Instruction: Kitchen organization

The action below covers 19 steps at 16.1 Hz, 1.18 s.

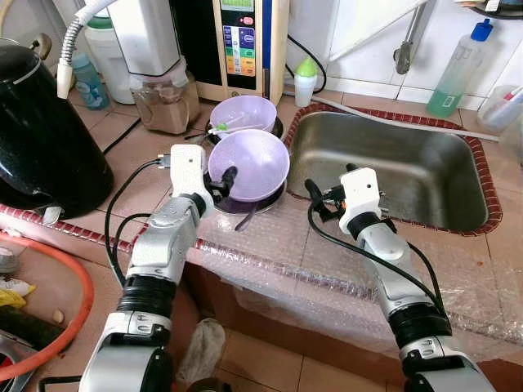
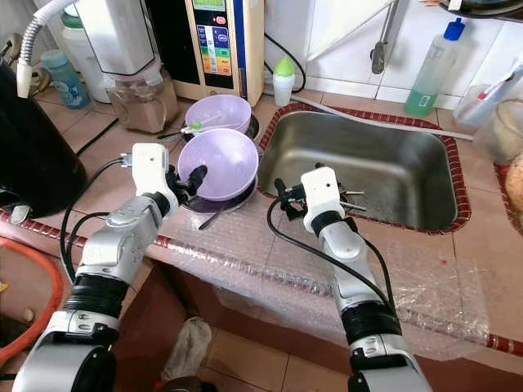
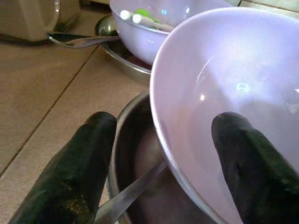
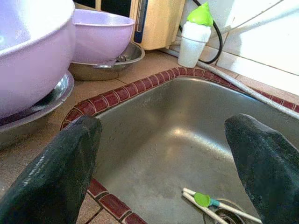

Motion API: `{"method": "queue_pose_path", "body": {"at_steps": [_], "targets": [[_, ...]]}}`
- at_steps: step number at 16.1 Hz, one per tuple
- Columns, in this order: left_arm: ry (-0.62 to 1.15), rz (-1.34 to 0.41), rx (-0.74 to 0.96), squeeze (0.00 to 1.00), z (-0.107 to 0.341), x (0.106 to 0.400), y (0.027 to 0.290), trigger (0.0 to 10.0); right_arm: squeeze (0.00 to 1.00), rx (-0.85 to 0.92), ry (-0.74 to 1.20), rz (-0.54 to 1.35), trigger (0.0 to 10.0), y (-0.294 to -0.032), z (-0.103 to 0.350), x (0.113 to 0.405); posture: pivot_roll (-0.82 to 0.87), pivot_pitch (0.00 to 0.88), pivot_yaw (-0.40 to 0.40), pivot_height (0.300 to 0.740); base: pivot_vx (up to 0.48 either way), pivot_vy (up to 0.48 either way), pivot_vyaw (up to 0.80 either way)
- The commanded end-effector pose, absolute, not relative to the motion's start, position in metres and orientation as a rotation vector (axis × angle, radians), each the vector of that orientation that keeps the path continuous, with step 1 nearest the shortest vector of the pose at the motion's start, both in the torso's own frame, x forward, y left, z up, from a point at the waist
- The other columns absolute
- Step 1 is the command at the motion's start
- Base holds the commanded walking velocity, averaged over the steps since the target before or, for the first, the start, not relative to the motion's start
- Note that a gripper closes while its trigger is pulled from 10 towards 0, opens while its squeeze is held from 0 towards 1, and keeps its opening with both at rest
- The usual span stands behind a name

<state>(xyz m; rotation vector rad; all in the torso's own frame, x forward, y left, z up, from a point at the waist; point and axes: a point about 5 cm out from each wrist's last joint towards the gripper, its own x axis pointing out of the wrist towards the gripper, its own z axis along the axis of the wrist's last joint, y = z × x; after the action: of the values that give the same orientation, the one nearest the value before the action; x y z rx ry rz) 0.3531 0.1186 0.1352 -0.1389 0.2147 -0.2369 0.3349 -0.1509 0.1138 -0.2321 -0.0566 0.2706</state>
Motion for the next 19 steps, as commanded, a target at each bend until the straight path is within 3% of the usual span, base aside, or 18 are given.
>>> {"method": "queue_pose_path", "body": {"at_steps": [1,10,15,19], "targets": [[0.222,-0.235,-0.125,0.00,0.137,0.355,0.120,0.0,0.00,-0.242,-0.081,0.280,10.0,-0.149,0.119,0.334,-0.06,0.000,0.097,0.740,0.000,0.000,0.00],[0.211,-0.214,-0.104,0.00,0.137,0.354,0.123,0.0,0.00,-0.244,-0.074,0.278,10.0,-0.150,0.116,0.331,-0.06,0.000,0.098,0.740,0.000,0.000,0.00],[0.214,-0.207,-0.091,0.00,0.133,0.354,0.119,0.0,0.00,-0.259,-0.064,0.238,10.0,-0.166,0.113,0.325,-0.08,0.000,0.129,0.740,0.000,0.000,0.00],[0.184,-0.178,-0.065,0.00,0.139,0.355,0.140,0.0,0.00,-0.207,-0.075,0.238,10.0,-0.150,0.114,0.325,-0.03,0.000,0.115,0.740,0.000,0.000,0.00]]}}
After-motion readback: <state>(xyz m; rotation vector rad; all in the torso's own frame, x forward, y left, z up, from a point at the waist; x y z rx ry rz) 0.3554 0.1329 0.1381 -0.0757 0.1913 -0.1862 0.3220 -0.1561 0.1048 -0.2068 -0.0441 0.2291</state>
